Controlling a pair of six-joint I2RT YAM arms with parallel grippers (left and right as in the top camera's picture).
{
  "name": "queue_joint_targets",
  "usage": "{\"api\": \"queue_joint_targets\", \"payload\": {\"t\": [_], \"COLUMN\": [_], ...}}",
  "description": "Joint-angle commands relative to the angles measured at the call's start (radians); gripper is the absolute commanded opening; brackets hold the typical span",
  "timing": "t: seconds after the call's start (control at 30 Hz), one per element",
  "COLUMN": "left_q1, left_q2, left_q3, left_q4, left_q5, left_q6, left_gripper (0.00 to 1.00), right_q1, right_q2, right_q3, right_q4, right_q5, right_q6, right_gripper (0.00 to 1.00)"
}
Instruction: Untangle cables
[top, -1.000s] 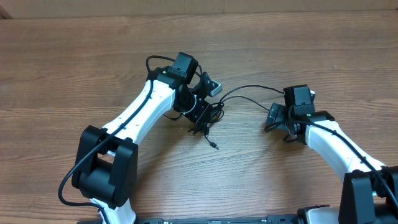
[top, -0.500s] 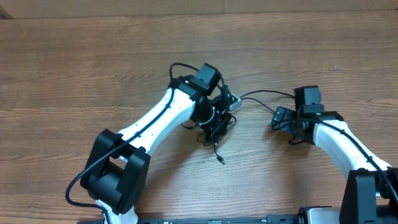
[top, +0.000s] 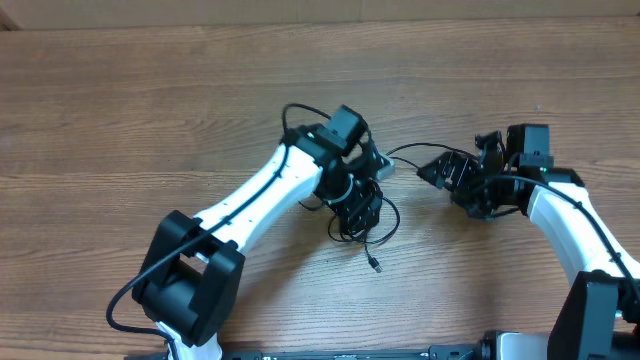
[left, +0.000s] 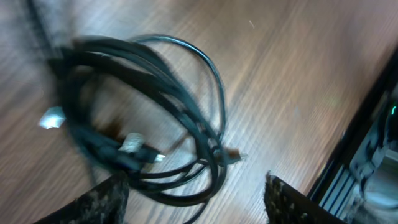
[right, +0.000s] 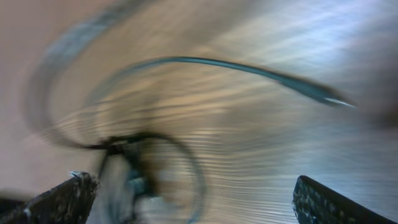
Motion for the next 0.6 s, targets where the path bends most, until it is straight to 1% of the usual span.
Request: {"api": "queue_joint_targets", "payload": {"t": [0.0,0.1,0.17,0.2,0.23,0.3,0.43,0.57], "left_q1": [0.085,0.14,0.173,0.185,0.196,0.209,0.209,0.202], "left_q2": [0.005,0.005,0.006,0.006,0.006,0.006,0.006,0.006], "left_q3": [0.084,0.102,0.101,0.1,0.098,0.094,0.072,0.024], "left_q4": [-0.006,-0.003,-0.003,-0.006,-0.011,-0.021,-0.026,-0.006], "left_q5": [0.045,0.069,0.069,0.069,0.069,0.069,0.065,0.06], "left_q6": [-0.057,-0.075,-0.083,-0.086,-0.086,-0.086,-0.088,-0.115], "left_gripper": [0.71,0.7,0.68,0.65,0.63,0.61,0.6,0.61], "right_q1": [0.009,0.036,0.065,0.084,0.105,0.15,0.246,0.327], "right_q2": [0.003,0.003,0.003,0.003,0.003,0.003,0.003,0.003], "right_q3": [0.045,0.045,0.045,0.045,0.045,0.045,0.045,0.043], "right_q4": [-0.003,-0.026,-0.048,-0.056,-0.064,-0.076,-0.105,-0.138], "right_q5": [-0.235,-0.24,-0.23,-0.214,-0.189,-0.128,0.002,0.177], "right_q6": [-0.031,-0.031,-0.031,-0.031,-0.031,-0.03,-0.011,0.108], "right_gripper": [1.0,0.96,0.95,0.94,0.92,0.86,0.85,0.85]}}
